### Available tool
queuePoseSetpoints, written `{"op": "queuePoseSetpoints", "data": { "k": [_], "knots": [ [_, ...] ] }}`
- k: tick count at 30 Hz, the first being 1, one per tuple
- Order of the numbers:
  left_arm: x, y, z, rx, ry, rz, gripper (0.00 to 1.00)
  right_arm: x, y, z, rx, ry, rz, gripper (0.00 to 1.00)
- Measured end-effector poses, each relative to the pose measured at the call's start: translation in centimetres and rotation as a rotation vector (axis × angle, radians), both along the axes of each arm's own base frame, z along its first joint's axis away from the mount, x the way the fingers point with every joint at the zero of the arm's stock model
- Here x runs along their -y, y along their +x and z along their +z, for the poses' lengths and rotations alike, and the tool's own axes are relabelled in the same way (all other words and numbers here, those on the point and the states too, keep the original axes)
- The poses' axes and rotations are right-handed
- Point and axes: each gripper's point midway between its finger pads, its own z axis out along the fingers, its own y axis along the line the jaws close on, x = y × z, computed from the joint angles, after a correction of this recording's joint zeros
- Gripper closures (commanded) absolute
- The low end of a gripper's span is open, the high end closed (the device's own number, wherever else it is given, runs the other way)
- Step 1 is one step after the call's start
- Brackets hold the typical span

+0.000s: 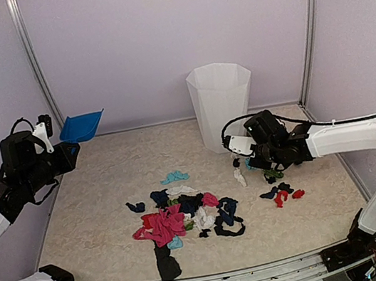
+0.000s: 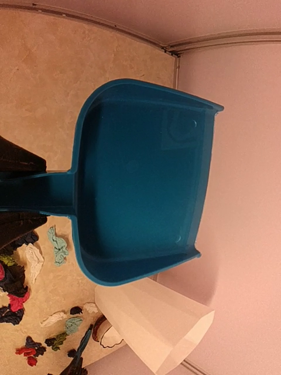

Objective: Sweep away the paper scraps from the table
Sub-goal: Sweep the paper scraps at the center of the board.

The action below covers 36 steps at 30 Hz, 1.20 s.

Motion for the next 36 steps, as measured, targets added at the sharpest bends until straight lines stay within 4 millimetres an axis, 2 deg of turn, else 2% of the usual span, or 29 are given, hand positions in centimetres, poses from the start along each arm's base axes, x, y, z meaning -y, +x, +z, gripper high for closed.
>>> {"op": "queuePoseSetpoints", "data": {
  "k": [4,14,19,25,28,32,36],
  "knots": [
    [0.0,0.0,0.0,0.0,0.0,0.0,1.0,0.2,1.3,-1.5,0.005,-0.039,-0.007,1.0],
    [0.0,0.1,-0.1,-0.004,0.001,0.0,1.0,-0.4,4.4,-3.6,0.032,-0.087,0.009,1.0],
    [0.0,0.1,-0.1,-0.004,0.001,0.0,1.0,-1.2,4.5,-5.1,-0.009,-0.081,0.047,1.0],
    [0.0,0.1,-0.1,-0.004,0.001,0.0,1.0,-3.1,3.1,-6.1,-0.089,-0.04,0.135,1.0],
    [0.0,0.1,-0.1,-0.004,0.001,0.0,1.0,-4.5,1.7,-6.1,-0.132,-0.009,0.183,1.0],
    [0.0,0.1,-0.1,-0.003,0.001,-0.001,1.0,-7.0,-1.2,-4.8,-0.174,0.051,0.262,1.0],
    [0.1,-0.1,0.0,0.0,-0.003,-0.008,1.0,-10.0,-4.3,-2.6,-0.19,0.111,0.346,1.0]
  ]
}}
